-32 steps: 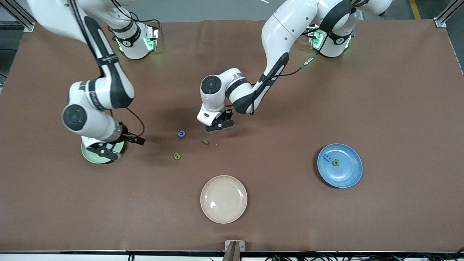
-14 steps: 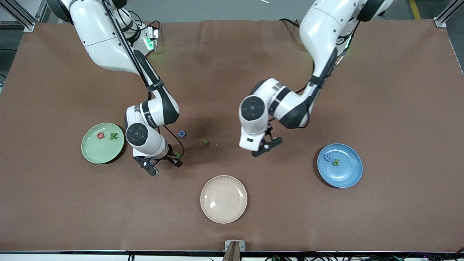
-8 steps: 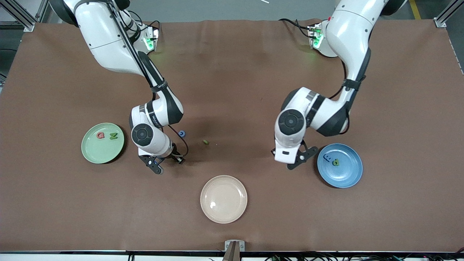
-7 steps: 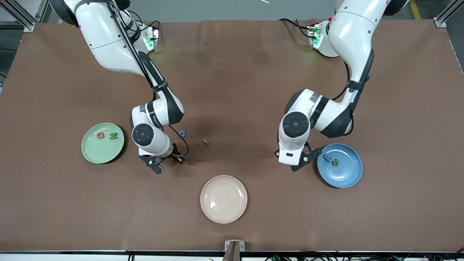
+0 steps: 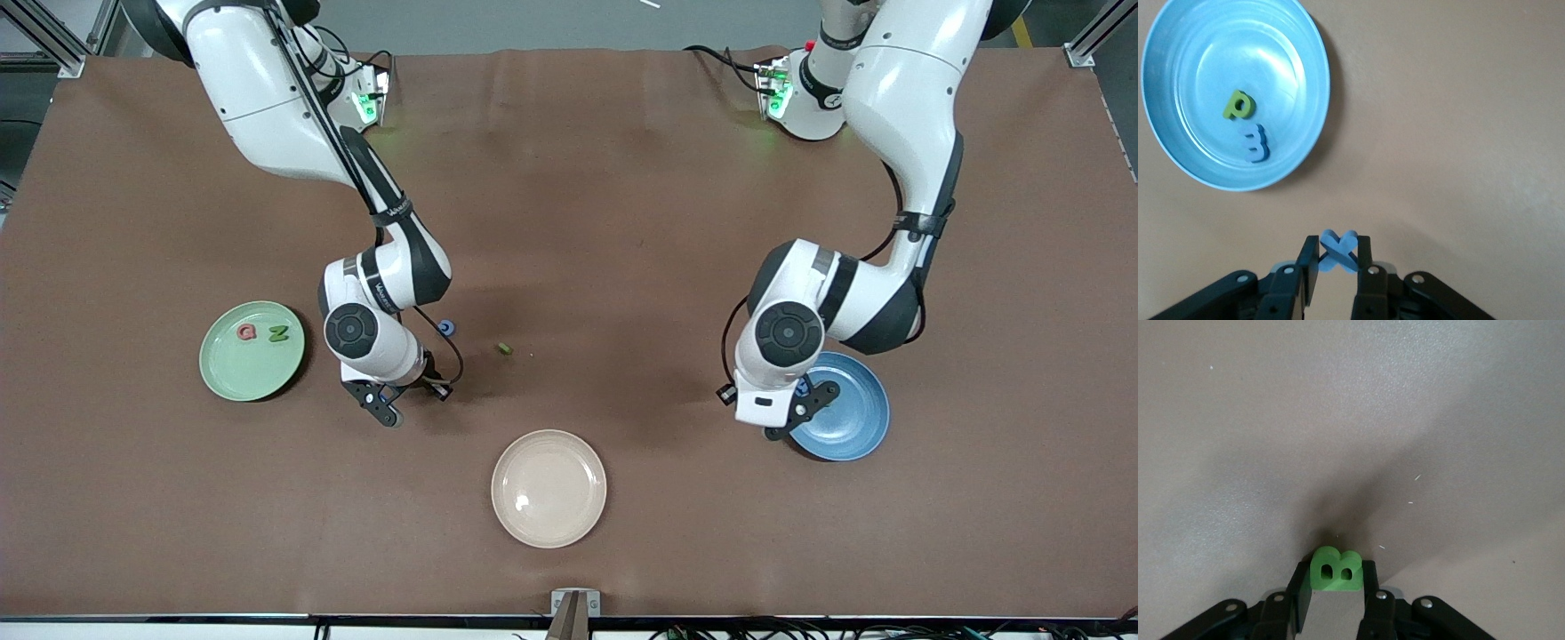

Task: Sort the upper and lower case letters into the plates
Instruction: 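Carry the blue x to the blue plate while the right gripper grasps the B, then place the green B on the green plate with the right gripper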

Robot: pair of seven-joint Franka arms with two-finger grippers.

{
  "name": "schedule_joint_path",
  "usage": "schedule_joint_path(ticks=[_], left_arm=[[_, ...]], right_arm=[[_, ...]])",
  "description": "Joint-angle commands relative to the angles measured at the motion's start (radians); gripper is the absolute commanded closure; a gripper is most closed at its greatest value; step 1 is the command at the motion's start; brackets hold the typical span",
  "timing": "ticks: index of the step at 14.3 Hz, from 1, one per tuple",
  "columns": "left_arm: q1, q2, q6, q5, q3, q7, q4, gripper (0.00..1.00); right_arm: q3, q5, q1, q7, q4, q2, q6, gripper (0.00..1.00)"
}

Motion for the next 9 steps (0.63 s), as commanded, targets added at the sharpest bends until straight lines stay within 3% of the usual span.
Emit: schedule_joint_path(ticks=[1, 5, 9], left_arm=[[0.04, -0.017, 0.023, 0.019, -0.009, 0.038, -0.032, 1.0], [0.085, -0.011, 0.04, 0.019, -0.009, 0.081, -0.041, 1.0], [0.132, -0.002, 0.055, 0.019, -0.009, 0.142, -0.041, 1.0]], right_arm=[[-0.008, 0.01, 0.011, -0.004, 0.011, 0.012, 0.006, 0.8], [-0.01, 0.002, 0.0, -0.05, 0.014, -0.022, -0.055, 0.83], [-0.019, -0.005, -0.07, -0.269, -0.002, -0.15, -0.234, 0.84]])
